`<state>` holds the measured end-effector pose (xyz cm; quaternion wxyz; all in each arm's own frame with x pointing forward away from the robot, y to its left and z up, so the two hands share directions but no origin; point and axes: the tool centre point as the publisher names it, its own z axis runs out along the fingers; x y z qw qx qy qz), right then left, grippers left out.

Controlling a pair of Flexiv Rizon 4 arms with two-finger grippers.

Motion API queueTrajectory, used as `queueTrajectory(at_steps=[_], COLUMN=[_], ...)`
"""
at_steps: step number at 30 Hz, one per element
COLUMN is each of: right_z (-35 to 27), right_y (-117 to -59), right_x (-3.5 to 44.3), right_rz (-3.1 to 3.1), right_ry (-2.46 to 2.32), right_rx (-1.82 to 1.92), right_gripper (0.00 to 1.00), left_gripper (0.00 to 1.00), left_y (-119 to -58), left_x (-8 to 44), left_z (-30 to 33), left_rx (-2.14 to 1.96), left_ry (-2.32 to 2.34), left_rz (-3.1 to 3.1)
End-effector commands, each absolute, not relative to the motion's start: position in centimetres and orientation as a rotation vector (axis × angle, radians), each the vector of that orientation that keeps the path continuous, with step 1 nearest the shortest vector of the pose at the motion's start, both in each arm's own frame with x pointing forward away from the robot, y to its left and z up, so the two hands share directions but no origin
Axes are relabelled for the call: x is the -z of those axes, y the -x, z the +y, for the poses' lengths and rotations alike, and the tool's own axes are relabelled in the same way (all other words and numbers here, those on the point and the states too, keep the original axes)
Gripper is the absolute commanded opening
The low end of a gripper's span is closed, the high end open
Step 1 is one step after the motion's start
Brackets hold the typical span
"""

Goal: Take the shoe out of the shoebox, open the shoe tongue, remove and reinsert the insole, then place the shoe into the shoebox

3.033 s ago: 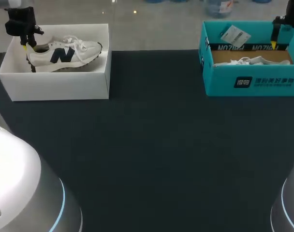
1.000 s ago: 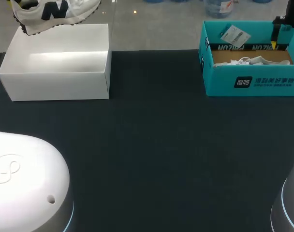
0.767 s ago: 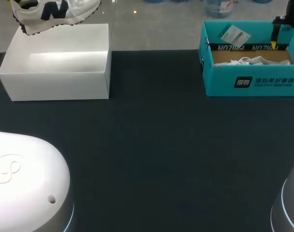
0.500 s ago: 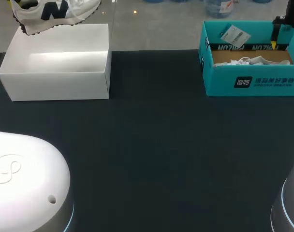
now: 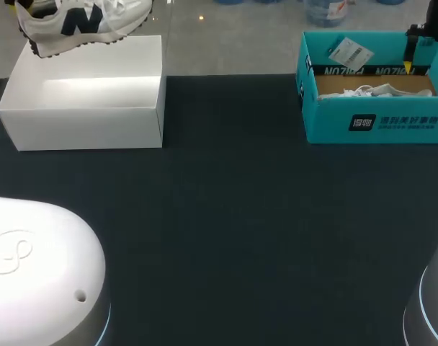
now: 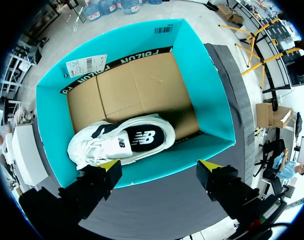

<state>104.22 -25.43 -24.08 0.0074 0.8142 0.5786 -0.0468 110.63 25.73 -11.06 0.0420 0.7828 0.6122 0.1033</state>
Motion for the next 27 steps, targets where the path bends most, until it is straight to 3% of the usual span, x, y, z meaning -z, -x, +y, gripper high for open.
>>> queueTrajectory(at_steps=[1, 27], right_z=[-25.4, -25.4], right_y=[-104.2, -104.2], right_x=[24.1, 24.1], right_rz=[1.809, 1.809], right_ry=[-2.546, -2.546], right_rx=[0.144, 0.144], right_gripper=[1.00, 1.00], left_gripper=[0.00, 0.00], left_y=[-104.8, -84.5], left_x=[10.9, 14.6], left_z=[25.2, 13.8], left_rx=[-0.387, -0.229], left_ry=[-2.358, -2.554], left_rz=[1.821, 1.550])
